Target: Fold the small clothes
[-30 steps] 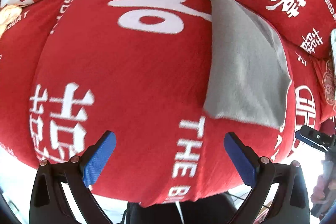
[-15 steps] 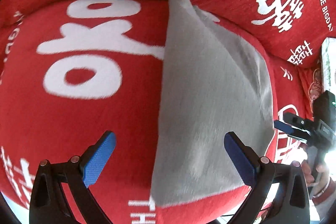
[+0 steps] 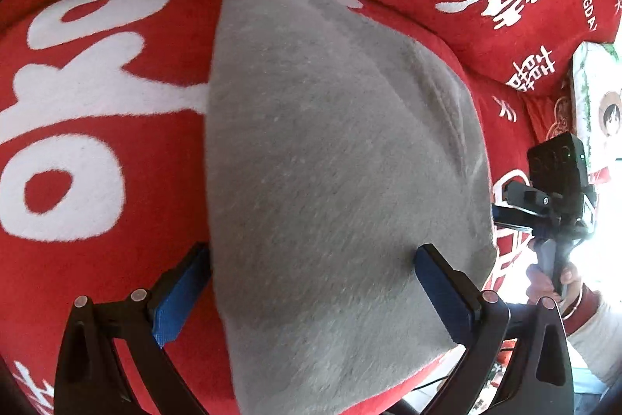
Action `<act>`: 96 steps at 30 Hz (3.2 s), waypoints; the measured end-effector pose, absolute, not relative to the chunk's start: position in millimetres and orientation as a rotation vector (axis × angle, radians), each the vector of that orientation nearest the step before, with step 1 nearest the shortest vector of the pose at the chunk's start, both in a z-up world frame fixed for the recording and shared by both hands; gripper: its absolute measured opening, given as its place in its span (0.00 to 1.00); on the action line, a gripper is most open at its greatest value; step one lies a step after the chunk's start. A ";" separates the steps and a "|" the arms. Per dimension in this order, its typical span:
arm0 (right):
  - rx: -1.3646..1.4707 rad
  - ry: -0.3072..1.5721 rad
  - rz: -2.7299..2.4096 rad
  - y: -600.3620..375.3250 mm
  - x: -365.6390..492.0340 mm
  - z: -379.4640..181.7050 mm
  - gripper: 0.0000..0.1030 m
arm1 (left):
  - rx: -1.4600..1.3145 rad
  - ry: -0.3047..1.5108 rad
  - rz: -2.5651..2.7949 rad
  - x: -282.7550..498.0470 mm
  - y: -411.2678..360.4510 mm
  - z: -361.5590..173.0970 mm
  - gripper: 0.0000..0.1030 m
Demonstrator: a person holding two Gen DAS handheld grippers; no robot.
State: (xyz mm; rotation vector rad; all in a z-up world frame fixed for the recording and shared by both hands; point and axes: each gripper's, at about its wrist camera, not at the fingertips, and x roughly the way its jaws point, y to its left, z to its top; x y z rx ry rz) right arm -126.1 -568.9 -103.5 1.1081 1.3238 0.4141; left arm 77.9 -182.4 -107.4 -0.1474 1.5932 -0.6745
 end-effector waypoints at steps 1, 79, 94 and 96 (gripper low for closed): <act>1.105 1.319 0.429 -566.3 -122.4 -104.3 0.81 | -0.150 1.585 -0.670 79.6 -185.6 -108.2 1.00; 0.460 1.498 0.145 -377.8 -219.6 -23.8 0.00 | -0.025 1.455 -0.370 -45.4 -45.4 -48.4 0.56; 0.566 1.584 0.041 -390.2 -271.5 -12.9 0.05 | 0.051 1.464 -0.357 -63.3 -46.6 -10.8 0.61; 0.571 1.596 0.039 -386.8 -277.5 -11.4 0.05 | 0.048 1.453 -0.343 -66.8 -44.8 -5.9 0.88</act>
